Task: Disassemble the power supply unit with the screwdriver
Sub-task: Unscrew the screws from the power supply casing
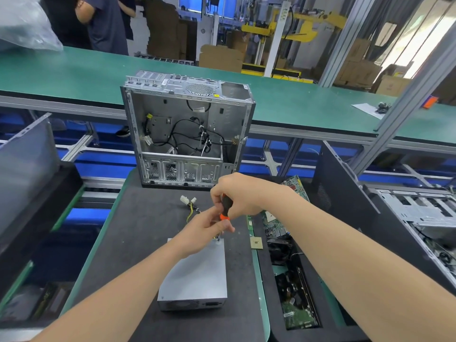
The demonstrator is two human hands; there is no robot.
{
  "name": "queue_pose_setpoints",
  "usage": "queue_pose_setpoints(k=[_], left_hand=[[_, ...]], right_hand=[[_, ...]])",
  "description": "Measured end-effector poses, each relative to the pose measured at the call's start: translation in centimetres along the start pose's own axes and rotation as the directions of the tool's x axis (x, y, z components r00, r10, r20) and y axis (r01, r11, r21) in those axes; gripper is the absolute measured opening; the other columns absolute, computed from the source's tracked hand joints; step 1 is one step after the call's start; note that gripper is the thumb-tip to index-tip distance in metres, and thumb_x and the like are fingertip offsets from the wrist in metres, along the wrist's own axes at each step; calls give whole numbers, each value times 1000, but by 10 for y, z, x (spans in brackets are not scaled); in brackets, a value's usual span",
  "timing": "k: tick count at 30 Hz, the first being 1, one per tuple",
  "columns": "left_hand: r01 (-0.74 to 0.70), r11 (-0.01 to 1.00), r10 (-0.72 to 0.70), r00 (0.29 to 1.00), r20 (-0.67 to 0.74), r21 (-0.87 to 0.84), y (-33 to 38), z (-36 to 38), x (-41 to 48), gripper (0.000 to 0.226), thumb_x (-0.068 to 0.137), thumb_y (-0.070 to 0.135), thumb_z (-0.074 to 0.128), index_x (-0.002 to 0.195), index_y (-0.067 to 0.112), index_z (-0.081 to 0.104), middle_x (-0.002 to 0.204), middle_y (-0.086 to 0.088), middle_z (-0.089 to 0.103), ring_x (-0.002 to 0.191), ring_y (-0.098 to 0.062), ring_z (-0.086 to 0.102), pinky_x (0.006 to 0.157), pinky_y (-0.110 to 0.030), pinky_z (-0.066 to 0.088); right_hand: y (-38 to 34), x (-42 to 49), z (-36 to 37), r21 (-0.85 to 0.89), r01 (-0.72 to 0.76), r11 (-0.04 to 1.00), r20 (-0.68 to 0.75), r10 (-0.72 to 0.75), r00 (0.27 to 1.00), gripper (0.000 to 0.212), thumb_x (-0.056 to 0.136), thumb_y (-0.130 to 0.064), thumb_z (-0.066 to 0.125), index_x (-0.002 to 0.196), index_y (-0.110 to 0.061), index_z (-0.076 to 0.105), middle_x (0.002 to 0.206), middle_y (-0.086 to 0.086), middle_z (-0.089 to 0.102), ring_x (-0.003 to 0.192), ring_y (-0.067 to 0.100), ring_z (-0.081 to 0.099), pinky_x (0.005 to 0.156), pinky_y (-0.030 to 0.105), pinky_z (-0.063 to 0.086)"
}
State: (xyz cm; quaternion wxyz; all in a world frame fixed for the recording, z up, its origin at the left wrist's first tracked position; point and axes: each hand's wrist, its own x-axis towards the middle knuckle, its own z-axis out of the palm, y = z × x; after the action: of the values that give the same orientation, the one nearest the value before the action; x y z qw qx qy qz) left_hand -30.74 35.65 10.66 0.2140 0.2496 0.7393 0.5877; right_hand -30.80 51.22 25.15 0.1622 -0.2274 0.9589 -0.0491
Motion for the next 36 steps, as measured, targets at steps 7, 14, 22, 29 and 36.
queue_pose_setpoints(k=[7, 14, 22, 29, 36], left_hand=[[-15, 999, 14, 1000, -19, -32, 1, 2, 0, 15, 98, 37, 58, 97, 49, 67, 97, 1, 77, 110, -24, 73, 103, -61, 50], [-37, 999, 37, 999, 11, 3, 2, 1, -1, 23, 101, 41, 57, 121, 53, 59, 103, 4, 76, 109, -15, 71, 103, -57, 51], [-36, 999, 36, 999, 7, 30, 5, -2, -1, 24, 108, 36, 53, 129, 46, 60, 107, 4, 77, 111, -13, 69, 103, -51, 53], [8, 1000, -9, 1000, 23, 14, 3, -5, -1, 23, 109, 30, 54, 130, 25, 60, 107, -1, 77, 112, -28, 67, 101, -51, 54], [-7, 1000, 7, 1000, -14, 16, 3, -3, -2, 15, 107, 31, 58, 120, 28, 65, 102, -2, 77, 107, -21, 72, 99, -54, 55]], right_hand=[[-21, -5, 11, -181, -357, 917, -491, 230, 840, 62, 89, -77, 41, 80, -17, 51, 67, -3, 46, 59, 22, 47, 51, 30, 35], [-23, 9, 16, 14, -484, 875, -293, 467, 835, 55, 99, -59, 50, 68, -17, 33, 71, 3, 38, 74, 29, 51, 62, 35, 47], [-6, -5, -5, 9, -158, 987, -64, 158, 985, 15, 91, -27, 67, 94, -18, 57, 83, -1, 62, 74, 20, 58, 58, 32, 45], [-3, -5, -7, 19, 3, 1000, -16, -3, 1000, 21, 80, -14, 78, 91, -24, 63, 90, -5, 58, 88, 9, 50, 72, 35, 52], [-7, -9, -7, 7, -15, 1000, -139, 16, 990, 17, 83, -33, 70, 98, -27, 66, 94, -6, 53, 90, 6, 49, 76, 37, 52]])
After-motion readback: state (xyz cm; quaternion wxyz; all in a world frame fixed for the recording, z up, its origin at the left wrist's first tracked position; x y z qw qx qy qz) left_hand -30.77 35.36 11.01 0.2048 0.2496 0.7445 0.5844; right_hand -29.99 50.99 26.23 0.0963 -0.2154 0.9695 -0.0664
